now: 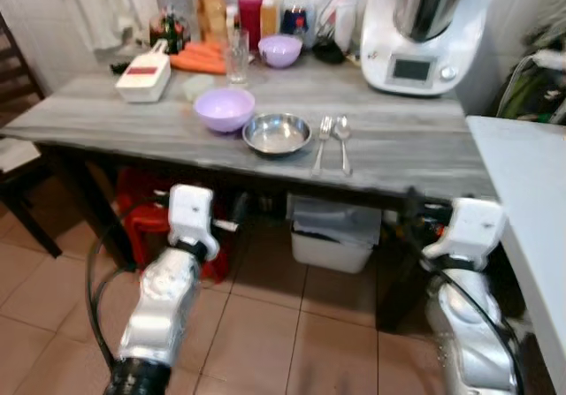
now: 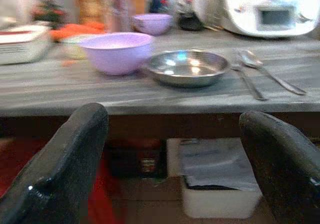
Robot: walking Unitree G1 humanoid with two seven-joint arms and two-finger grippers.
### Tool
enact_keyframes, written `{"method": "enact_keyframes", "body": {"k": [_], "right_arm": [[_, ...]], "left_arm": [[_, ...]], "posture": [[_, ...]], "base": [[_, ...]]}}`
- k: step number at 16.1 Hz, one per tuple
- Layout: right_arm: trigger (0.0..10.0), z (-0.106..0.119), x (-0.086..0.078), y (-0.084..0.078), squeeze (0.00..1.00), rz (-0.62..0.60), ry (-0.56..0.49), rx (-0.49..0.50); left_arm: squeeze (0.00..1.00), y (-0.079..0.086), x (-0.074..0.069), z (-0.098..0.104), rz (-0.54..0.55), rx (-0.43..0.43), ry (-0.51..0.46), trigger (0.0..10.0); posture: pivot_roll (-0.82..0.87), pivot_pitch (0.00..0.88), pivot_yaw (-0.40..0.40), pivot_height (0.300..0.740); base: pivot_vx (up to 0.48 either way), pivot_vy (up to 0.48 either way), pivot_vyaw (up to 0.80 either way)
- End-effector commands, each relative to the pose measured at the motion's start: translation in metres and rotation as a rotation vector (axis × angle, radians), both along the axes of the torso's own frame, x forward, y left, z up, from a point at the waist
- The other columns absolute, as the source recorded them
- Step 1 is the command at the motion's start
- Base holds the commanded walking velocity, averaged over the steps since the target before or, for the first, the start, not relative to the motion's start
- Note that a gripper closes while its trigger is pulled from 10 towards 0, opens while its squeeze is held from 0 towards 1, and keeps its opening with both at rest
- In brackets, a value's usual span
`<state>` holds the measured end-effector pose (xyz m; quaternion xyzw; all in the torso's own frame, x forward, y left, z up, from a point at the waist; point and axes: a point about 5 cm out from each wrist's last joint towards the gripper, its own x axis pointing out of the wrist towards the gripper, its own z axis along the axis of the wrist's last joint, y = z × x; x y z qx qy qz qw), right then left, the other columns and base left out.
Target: Setting the table
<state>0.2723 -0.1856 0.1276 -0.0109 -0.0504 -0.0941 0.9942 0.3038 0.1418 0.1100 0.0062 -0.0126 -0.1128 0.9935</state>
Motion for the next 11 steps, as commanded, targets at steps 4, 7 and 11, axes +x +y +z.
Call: {"method": "enact_keyframes", "body": {"k": [4, 7, 11], "right_arm": [[10.0, -0.0055, 0.0009, -0.0002, 0.00, 0.025, 0.046, 0.016], [10.0, -0.0060, 0.0011, 0.0013, 0.00, 0.039, 0.049, 0.028], [10.0, -0.0075, 0.0013, 0.0044, 0.00, 0.054, 0.059, 0.016]], "left_arm": [[0.00, -0.0021, -0.0013, -0.0036, -0.008, 0.007, 0.013, 10.0], [0.00, -0.0030, -0.0011, -0.0024, -0.023, 0.010, -0.005, 10.0], [0.00, -0.0033, -0.0017, -0.0030, -0.055, 0.010, -0.010, 10.0]], "posture": [[-0.06, 0.000, 0.019, 0.740], [-0.06, 0.000, 0.019, 0.740], [-0.07, 0.000, 0.020, 0.740]], "base": [[-0.326, 0.000, 0.00], [-0.307, 0.000, 0.00], [0.000, 0.000, 0.00]]}}
